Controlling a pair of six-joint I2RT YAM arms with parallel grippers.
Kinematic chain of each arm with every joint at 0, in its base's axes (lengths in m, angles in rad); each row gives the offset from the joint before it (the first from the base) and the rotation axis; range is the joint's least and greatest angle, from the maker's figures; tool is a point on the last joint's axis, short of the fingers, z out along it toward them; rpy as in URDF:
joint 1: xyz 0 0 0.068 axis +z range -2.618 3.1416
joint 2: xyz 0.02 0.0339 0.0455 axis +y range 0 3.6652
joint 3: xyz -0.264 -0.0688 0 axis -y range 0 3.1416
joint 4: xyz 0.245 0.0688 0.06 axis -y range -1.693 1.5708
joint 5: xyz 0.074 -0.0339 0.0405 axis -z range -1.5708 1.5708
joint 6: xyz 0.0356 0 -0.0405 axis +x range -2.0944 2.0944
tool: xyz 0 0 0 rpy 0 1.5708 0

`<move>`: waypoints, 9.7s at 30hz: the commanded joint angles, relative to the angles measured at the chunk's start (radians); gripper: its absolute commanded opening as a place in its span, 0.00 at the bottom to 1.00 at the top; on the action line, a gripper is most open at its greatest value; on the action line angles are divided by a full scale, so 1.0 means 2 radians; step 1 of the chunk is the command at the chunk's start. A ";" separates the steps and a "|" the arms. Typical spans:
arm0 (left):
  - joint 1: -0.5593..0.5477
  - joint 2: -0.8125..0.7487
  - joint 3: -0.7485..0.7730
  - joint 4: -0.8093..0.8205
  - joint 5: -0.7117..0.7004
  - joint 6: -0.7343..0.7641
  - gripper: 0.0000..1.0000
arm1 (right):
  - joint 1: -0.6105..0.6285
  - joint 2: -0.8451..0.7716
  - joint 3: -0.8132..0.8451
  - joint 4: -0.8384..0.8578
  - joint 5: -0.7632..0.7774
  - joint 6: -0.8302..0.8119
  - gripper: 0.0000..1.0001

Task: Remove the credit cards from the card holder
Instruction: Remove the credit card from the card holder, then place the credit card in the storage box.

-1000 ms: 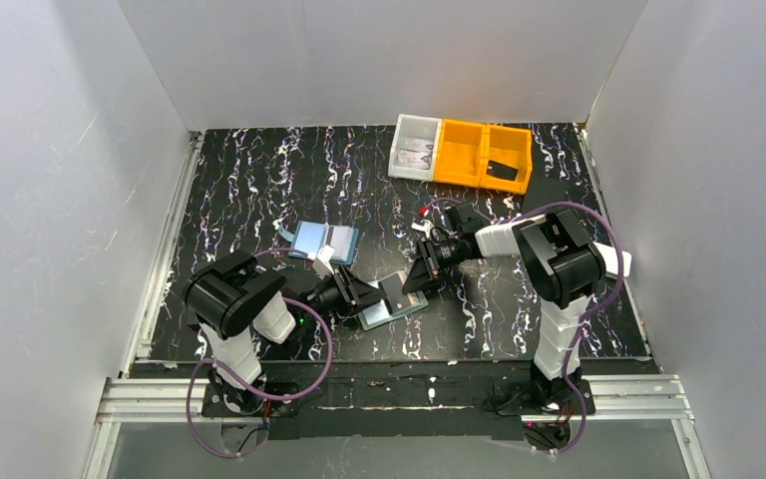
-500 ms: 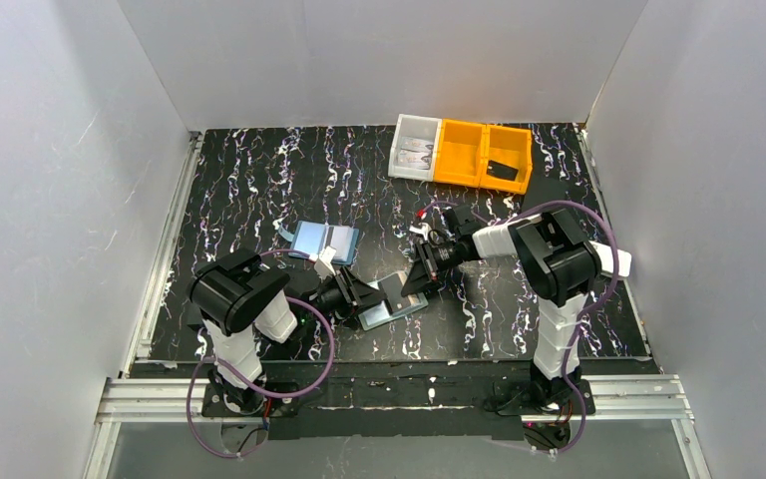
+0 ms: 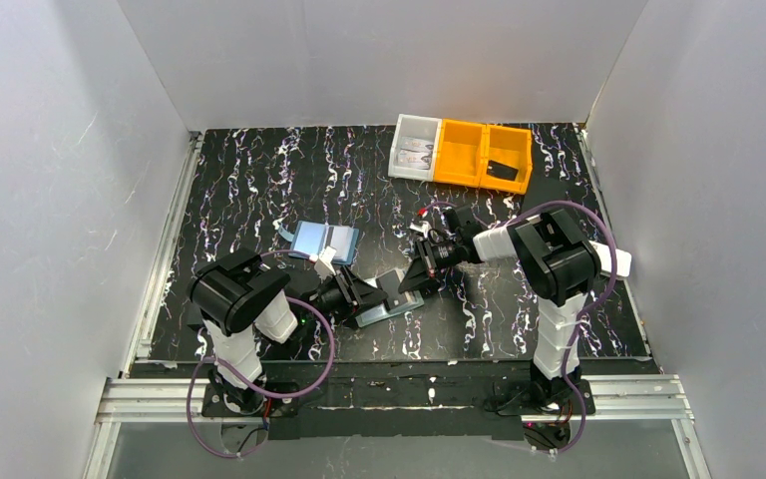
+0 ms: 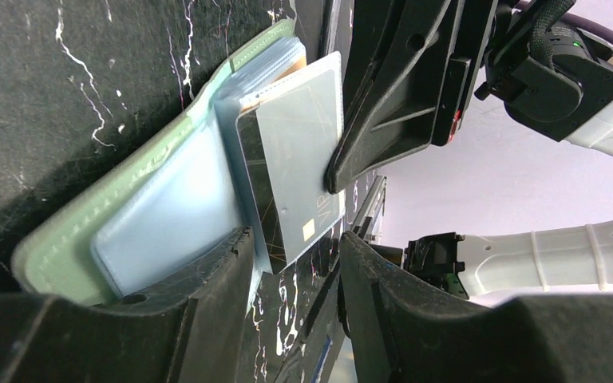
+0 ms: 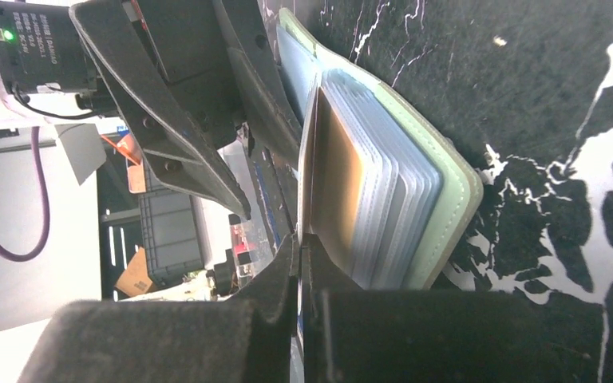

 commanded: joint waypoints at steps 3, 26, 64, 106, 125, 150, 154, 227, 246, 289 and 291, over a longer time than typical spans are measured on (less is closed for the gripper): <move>-0.003 0.004 0.012 0.007 -0.002 -0.005 0.42 | -0.003 -0.023 -0.011 0.065 -0.031 0.044 0.01; -0.003 -0.040 0.023 0.011 -0.020 -0.052 0.28 | 0.013 0.013 0.006 -0.004 -0.004 -0.011 0.01; 0.015 -0.020 -0.037 0.010 -0.035 0.015 0.00 | -0.008 0.021 0.024 -0.057 0.007 -0.064 0.01; 0.051 -0.547 -0.072 -0.406 -0.072 0.095 0.00 | 0.013 -0.046 0.095 -0.217 0.041 -0.221 0.13; 0.055 -0.634 -0.080 -0.472 -0.083 0.090 0.00 | 0.128 -0.044 0.114 -0.218 0.005 -0.236 0.52; 0.054 -0.560 -0.039 -0.413 -0.005 0.113 0.00 | 0.063 -0.106 0.102 -0.198 -0.046 -0.269 0.79; 0.046 -0.516 -0.033 -0.366 0.006 0.107 0.00 | 0.063 -0.119 0.068 -0.099 -0.048 -0.179 0.80; -0.047 -0.106 0.112 -0.001 -0.062 -0.035 0.34 | -0.064 -0.157 -0.112 0.429 0.017 0.358 0.01; 0.005 -0.189 0.082 -0.125 0.071 0.030 0.00 | -0.099 -0.161 -0.018 0.114 -0.057 0.023 0.81; -0.102 -0.244 0.396 -0.892 0.120 0.486 0.00 | 0.022 -0.102 0.199 -0.770 -0.092 -0.922 0.84; -0.102 -0.249 0.397 -0.890 0.118 0.487 0.00 | 0.026 -0.095 0.202 -0.770 -0.088 -0.920 0.81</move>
